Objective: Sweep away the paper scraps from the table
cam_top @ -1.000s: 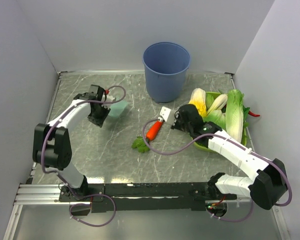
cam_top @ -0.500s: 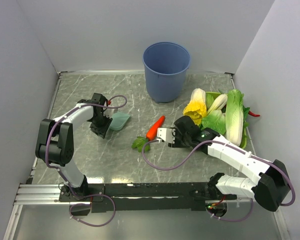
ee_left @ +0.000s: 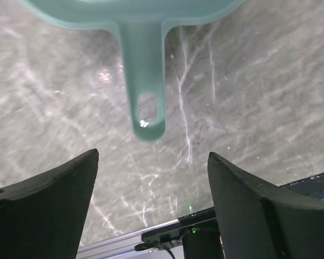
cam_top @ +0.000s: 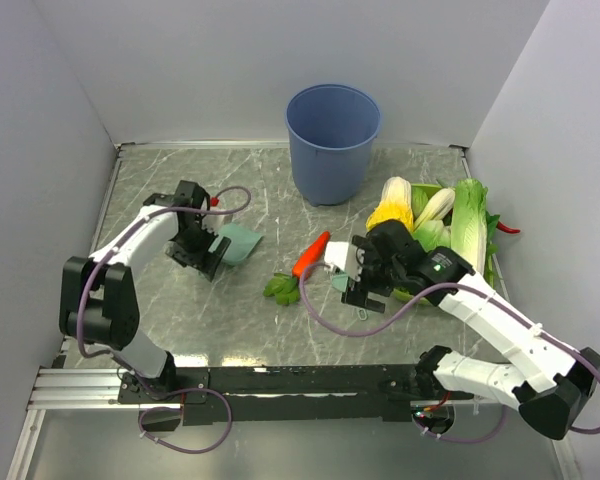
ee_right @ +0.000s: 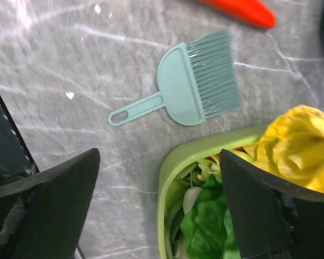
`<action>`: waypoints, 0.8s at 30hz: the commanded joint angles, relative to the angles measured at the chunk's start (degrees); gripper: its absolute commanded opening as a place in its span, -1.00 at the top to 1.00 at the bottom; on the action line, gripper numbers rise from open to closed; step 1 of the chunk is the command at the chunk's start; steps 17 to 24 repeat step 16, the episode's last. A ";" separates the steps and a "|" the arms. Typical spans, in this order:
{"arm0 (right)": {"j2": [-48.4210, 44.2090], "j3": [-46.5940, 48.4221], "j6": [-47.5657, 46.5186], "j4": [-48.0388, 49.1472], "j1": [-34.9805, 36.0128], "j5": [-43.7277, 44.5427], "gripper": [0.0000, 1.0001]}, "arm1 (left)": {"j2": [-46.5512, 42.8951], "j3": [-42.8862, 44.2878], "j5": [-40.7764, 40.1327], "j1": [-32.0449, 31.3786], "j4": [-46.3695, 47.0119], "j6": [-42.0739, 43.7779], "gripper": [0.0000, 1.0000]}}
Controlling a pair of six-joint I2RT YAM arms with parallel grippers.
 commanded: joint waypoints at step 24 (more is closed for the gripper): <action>9.92 30.14 36.02 9.11 -12.77 18.49 -1.00 | -10.60 15.74 -5.17 6.31 15.71 -7.62 -0.93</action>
